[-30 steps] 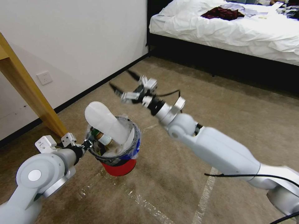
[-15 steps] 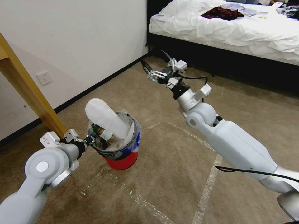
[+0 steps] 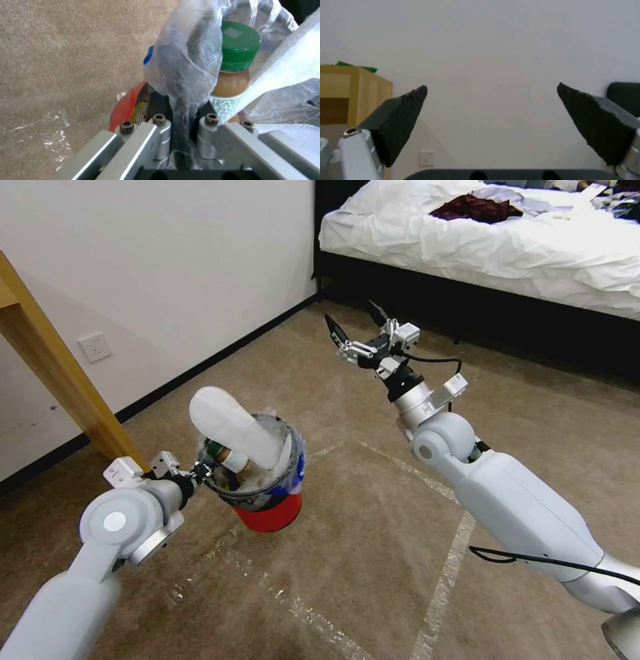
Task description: Pick up the trash bin and place the garbage on the floor into it.
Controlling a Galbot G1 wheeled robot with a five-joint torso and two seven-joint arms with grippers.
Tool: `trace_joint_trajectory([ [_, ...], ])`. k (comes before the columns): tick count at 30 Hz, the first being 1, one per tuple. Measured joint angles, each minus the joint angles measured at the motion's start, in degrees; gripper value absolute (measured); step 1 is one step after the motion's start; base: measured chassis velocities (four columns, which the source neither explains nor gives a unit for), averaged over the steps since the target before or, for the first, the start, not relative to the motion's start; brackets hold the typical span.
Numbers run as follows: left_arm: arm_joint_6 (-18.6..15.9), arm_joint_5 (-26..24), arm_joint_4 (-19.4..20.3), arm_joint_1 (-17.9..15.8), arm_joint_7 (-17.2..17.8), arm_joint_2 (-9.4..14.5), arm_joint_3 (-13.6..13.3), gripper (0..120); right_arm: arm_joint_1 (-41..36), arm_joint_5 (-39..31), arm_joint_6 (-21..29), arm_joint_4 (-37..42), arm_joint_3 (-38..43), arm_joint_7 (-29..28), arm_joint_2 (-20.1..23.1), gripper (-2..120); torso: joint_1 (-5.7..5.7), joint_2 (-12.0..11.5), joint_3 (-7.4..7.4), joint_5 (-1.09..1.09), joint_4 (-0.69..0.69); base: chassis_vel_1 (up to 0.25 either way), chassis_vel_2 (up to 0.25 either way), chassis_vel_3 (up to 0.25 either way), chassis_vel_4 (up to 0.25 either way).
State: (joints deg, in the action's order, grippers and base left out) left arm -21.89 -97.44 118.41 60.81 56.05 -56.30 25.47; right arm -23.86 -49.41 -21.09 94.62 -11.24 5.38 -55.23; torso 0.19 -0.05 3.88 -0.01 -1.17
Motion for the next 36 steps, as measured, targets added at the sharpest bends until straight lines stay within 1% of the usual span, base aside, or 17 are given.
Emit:
trace_joint_trajectory([
  [12,0.0,1.2,-1.6,-0.7,-0.8,-0.7,-1.5,4,-0.6,0.9,-0.3,-1.2,-0.1,0.0,-0.8,99,0.0,0.0,0.0,0.01,0.0,0.0,0.0,0.0,0.0],
  [15,0.0,1.9,-2.3,-0.7,-1.1,-1.1,-2.1,4,-0.8,1.2,-0.6,-1.7,-0.2,0.2,-1.1,99,0.0,0.0,0.0,0.0,0.0,0.0,0.0,0.0,0.0],
  [17,0.0,2.9,-3.3,-0.7,-1.5,-1.5,-3.1,4,-0.8,1.4,-1.0,-2.5,-0.2,0.6,-1.4,99,0.0,0.0,0.0,0.0,0.0,0.0,0.0,0.0,0.0],
  [24,0.0,4.2,-4.6,-1.0,-2.0,-2.2,-4.5,4,-0.6,1.5,-1.3,-3.3,0.1,1.2,-1.4,99,0.0,0.0,0.0,0.01,0.01,0.0,0.0,0.0,0.0],
  [27,0.0,5.4,-5.9,-1.2,-2.5,-3.0,-5.5,4,-0.5,1.6,-1.5,-3.6,0.1,1.3,-1.6,99,0.0,0.0,0.0,0.0,0.0,0.0,0.0,0.0,0.0],
  [30,0.1,6.1,-6.6,-1.2,-2.9,-3.4,-5.7,4,-0.6,1.8,-1.6,-3.7,0.1,1.5,-1.7,99,0.0,0.0,0.0,0.0,0.0,0.0,0.0,0.0,0.0],
  [36,0.1,6.5,-6.8,-0.9,-3.1,-3.5,-5.7,4,-0.6,2.0,-1.7,-3.9,0.0,1.7,-1.7,99,0.0,0.0,0.0,0.0,0.0,0.0,0.0,0.0,0.0],
])
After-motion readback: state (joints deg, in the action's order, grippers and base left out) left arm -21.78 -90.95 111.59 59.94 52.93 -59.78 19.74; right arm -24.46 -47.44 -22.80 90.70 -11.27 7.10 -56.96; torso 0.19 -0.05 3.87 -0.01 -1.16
